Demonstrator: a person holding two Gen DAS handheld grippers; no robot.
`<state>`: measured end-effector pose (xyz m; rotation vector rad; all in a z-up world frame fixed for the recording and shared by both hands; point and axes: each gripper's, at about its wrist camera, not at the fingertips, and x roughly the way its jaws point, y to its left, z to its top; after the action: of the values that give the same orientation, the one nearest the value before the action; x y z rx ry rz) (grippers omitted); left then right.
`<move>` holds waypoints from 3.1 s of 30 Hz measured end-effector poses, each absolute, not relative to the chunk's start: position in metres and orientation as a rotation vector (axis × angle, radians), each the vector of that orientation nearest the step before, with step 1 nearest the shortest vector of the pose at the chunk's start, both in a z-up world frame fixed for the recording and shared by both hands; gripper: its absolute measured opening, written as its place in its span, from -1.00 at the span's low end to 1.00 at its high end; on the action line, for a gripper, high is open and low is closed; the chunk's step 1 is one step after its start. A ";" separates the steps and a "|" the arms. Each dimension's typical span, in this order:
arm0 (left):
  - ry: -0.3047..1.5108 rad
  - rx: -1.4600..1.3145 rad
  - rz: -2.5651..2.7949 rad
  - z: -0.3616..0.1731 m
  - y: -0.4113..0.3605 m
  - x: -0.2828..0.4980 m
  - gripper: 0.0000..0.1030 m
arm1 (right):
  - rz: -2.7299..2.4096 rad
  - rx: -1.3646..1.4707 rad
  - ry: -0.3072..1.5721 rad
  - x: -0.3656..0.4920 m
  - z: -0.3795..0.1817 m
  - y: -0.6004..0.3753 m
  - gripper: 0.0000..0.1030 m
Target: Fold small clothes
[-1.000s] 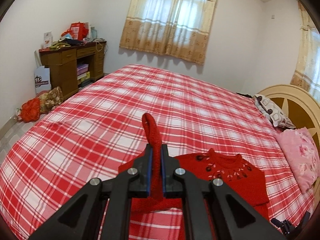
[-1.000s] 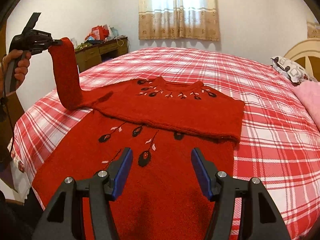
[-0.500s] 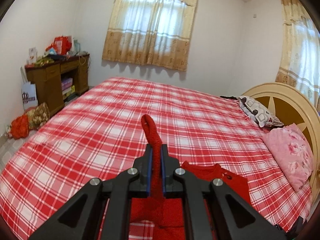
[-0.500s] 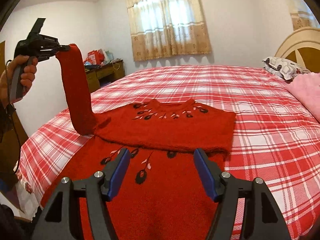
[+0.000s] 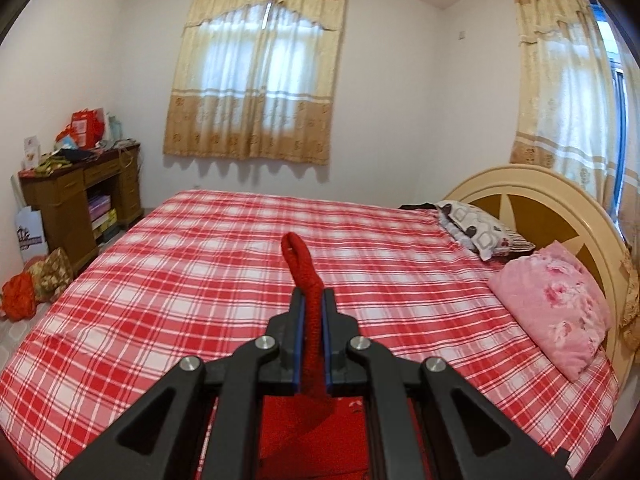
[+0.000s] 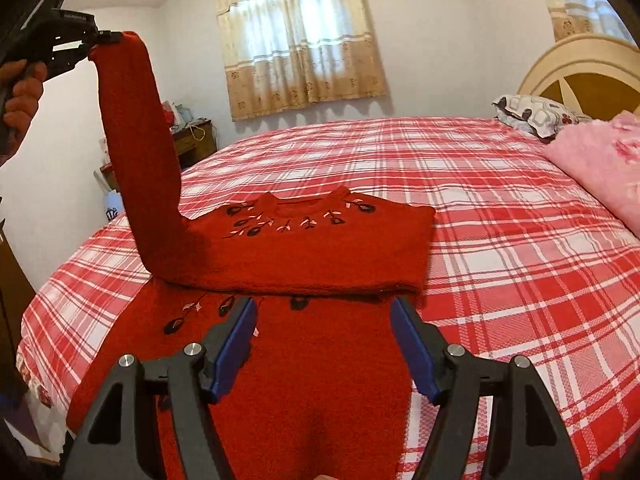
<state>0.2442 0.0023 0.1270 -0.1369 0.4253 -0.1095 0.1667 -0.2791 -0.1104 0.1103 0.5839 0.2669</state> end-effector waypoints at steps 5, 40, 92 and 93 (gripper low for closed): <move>0.437 -0.122 -0.152 0.122 -0.026 0.252 -0.85 | 0.229 0.132 0.582 0.168 -0.112 -0.286 0.37; 0.514 0.347 0.070 -0.077 -0.067 0.212 0.83 | 0.072 0.296 0.620 0.182 -0.141 -0.336 0.38; 0.795 -0.087 0.130 -0.158 0.054 0.251 1.00 | 0.089 0.147 0.866 0.248 -0.141 -0.313 -0.85; 0.796 -0.089 0.129 -0.158 0.055 0.251 1.00 | 0.096 0.154 0.894 0.251 -0.148 -0.313 -0.85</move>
<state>0.2507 0.0546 -0.1576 -0.0894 0.7958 0.1287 0.2510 -0.3126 -0.1481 0.1541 0.8937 0.0960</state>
